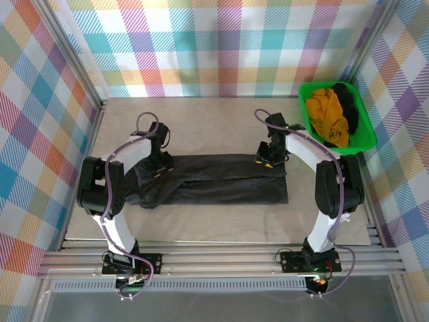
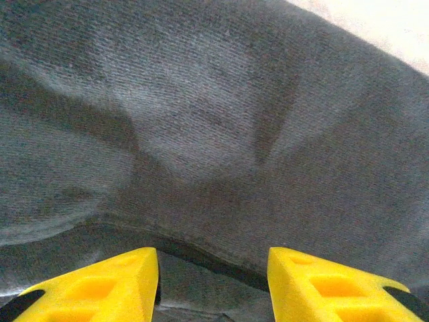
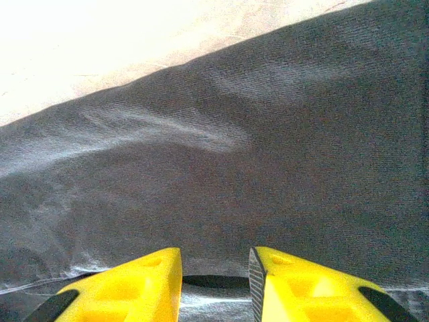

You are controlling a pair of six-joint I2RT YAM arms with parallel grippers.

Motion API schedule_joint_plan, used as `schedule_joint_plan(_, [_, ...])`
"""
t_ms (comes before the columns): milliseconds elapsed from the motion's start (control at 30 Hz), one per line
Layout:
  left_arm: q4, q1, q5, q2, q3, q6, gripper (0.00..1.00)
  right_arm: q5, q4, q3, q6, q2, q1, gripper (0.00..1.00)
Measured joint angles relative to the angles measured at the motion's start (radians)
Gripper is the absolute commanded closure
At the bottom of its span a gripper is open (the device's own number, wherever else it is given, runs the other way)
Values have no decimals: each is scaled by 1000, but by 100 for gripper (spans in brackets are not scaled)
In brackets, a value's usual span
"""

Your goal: Fold and stack the t-shirts

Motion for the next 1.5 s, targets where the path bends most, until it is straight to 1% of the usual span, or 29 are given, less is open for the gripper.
schedule_joint_plan(133, [3, 0, -6, -11, -38, 17, 59, 0, 0, 0, 0, 0, 0, 67])
schedule_joint_plan(200, [3, 0, -6, -18, -57, 19, 63, 0, 0, 0, 0, 0, 0, 67])
schedule_joint_plan(267, [4, 0, -5, -26, -74, 21, 71, 0, 0, 0, 0, 0, 0, 67])
schedule_joint_plan(333, [4, 0, -5, -29, -77, 19, 83, 0, 0, 0, 0, 0, 0, 67])
schedule_joint_plan(467, [11, 0, -5, -40, -83, 5, 99, 0, 1, 0, 0, 0, 0, 67])
schedule_joint_plan(767, [6, -2, -2, -149, -113, -49, 100, 0, 4, 0, 0, 0, 0, 67])
schedule_joint_plan(967, [-43, -16, 56, -208, -114, -128, 100, 0, 4, 0, 0, 0, 0, 68])
schedule_joint_plan(1200, [-155, -101, 182, -246, -118, -269, 100, -1, 5, -1, -1, 0, 0, 68])
schedule_joint_plan(1367, [-189, -155, 256, -318, -171, -382, 100, -8, 11, -22, -2, -3, 0, 68])
schedule_joint_plan(1500, [-169, -203, 289, -326, -210, -479, 100, -15, 11, -49, -5, -10, 0, 68])
